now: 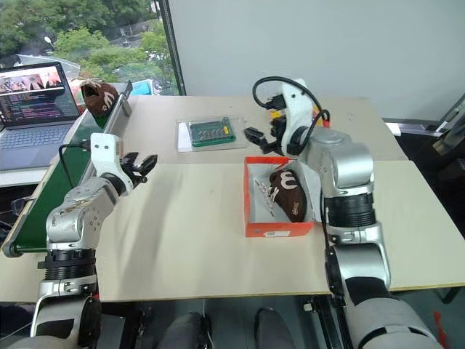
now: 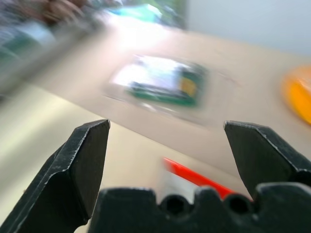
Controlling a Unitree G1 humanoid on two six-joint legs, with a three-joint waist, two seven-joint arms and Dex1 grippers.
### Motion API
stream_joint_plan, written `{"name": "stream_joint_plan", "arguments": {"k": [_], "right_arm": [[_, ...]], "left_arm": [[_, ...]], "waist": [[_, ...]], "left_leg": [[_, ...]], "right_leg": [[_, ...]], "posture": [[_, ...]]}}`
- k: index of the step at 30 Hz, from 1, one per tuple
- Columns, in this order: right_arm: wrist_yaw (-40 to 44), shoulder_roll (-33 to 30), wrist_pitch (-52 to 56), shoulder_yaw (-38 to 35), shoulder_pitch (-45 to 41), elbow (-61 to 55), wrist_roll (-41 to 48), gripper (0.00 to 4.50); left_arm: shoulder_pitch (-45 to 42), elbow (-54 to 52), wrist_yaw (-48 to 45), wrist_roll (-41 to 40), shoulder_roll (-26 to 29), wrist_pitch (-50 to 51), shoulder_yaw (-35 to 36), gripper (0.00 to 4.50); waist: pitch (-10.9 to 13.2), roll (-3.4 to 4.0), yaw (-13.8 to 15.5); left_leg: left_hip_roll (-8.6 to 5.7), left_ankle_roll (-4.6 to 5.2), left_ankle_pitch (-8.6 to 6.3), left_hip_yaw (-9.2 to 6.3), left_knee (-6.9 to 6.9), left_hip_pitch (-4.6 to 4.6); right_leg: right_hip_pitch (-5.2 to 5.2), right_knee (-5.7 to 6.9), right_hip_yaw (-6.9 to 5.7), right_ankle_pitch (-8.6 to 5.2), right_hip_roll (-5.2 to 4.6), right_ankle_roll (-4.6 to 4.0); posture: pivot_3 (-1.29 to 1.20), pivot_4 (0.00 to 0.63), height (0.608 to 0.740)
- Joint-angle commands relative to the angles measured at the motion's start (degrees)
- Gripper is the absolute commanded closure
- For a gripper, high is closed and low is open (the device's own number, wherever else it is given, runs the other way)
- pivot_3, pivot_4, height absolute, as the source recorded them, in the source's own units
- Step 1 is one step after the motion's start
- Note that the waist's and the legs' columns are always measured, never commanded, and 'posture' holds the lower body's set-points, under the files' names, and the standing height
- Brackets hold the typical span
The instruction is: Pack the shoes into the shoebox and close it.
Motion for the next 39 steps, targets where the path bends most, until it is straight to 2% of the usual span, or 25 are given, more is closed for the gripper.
{"name": "stream_joint_plan", "arguments": {"k": [1, 2, 3, 12, 20, 31, 39], "right_arm": [[9.64, 2.39, -6.50, -0.94, 3.65, -4.78, 7.23, 0.00], [12.26, 2.99, -6.78, -0.55, 4.95, -5.19, 8.94, 0.00], [13.71, 3.18, -7.38, 0.33, 5.99, -5.33, 9.25, 0.00], [18.32, 2.54, -18.56, 12.07, 11.15, -2.64, 0.14, 0.00], [17.39, 3.73, -17.77, 13.05, 11.85, -2.16, -0.63, 0.00], [14.95, 2.51, -15.35, 12.27, 14.86, -6.41, -0.67, 0.00], [13.80, 0.31, -14.51, 11.88, 16.15, -8.52, -0.64, 0.00]], "left_arm": [[1.61, -1.85, 3.74, 0.71, 0.50, -3.66, 5.19, 0.84], [2.24, -2.25, 4.45, 0.36, 0.31, -3.94, 6.46, 0.56], [2.79, -2.52, 5.20, 0.26, 0.20, -4.37, 7.50, 0.08], [7.43, 1.03, 4.18, -1.56, 1.81, -8.78, 15.09, 0.08], [5.35, 15.09, 3.09, 2.38, 8.11, -16.90, 13.99, 0.08], [-1.00, 32.71, -0.90, 4.64, 12.03, -26.00, 10.82, 0.08], [-5.75, 40.48, -0.53, 6.84, 13.76, -30.08, 8.82, 0.08]], "waist": [[0.00, 0.00, 0.11], [0.00, 0.00, 0.15], [0.00, 0.00, 0.23], [0.00, 0.00, 0.23], [0.00, -0.01, 0.23], [-0.03, -0.05, 0.28], [-0.03, -0.06, 0.28]], "left_leg": [[0.00, 0.00, 0.00, -0.01, 0.00, 0.00], [0.00, 0.00, 0.00, -0.02, 0.00, -0.01], [0.01, 0.00, 0.00, -0.02, 0.00, -0.04], [-0.01, -0.02, 0.01, 0.03, 0.01, 0.02], [-0.01, -0.04, 0.01, 0.12, 0.00, 0.03], [-0.01, -0.04, 0.02, 0.16, 0.01, 0.01], [-0.01, -0.04, 0.02, 0.21, 0.01, 0.00]], "right_leg": [[0.02, 0.01, -0.01, 0.00, -0.01, 0.00], [0.01, 0.03, -0.02, 0.01, -0.01, 0.01], [0.00, 0.06, -0.03, 0.02, -0.02, 0.02], [0.03, 0.02, -0.10, 0.02, -0.04, 0.01], [0.01, 0.02, -0.12, 0.03, -0.04, -0.01], [0.02, 0.03, -0.20, 0.03, -0.07, -0.02], [0.02, 0.03, -0.21, 0.03, -0.06, -0.01]], "posture": [[0.00, 0.150, 0.740], [0.00, 0.150, 0.740], [0.00, 0.150, 0.740], [0.00, 0.150, 0.740], [0.00, 0.150, 0.740], [0.00, 0.150, 0.740], [0.00, 0.150, 0.740]]}}
